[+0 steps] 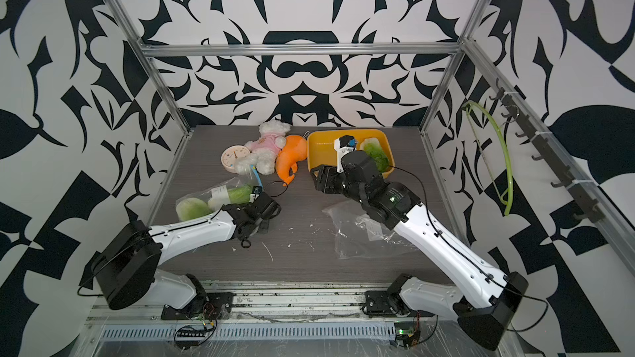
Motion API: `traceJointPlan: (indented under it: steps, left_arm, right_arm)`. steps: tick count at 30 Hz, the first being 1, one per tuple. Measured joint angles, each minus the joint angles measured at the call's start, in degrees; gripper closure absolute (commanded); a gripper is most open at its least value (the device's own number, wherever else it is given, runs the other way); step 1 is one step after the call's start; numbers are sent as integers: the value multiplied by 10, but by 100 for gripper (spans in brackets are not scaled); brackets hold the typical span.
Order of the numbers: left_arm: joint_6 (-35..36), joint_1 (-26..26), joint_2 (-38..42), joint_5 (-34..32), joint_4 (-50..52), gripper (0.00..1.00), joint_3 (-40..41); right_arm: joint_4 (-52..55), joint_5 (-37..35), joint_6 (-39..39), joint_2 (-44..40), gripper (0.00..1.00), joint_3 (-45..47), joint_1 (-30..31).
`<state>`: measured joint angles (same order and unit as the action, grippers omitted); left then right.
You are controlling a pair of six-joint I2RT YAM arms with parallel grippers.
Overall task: Put the chinese cabbages into a zipper bag and zip it
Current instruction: Place the zipper food storage bag at the center of the board.
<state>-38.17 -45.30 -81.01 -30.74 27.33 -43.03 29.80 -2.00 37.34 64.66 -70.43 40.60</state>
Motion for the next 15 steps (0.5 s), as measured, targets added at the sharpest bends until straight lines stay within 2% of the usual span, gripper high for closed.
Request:
traceJointPlan:
  steps: [7, 9, 12, 15]
  left_arm:
    - [-57, 105, 123, 17, 13, 47, 76]
    - [-63, 134, 150, 33, 17, 44, 81]
    - [-71, 153, 180, 50, 17, 37, 81]
    - [-78, 147, 205, 75, 21, 30, 77]
  right_arm:
    - [20, -12, -5, -36, 22, 0, -6]
    - [21, -12, -6, -56, 16, 0, -8]
    - [21, -12, -8, -77, 8, 0, -9]
    - [23, -10, -9, -86, 3, -1, -9]
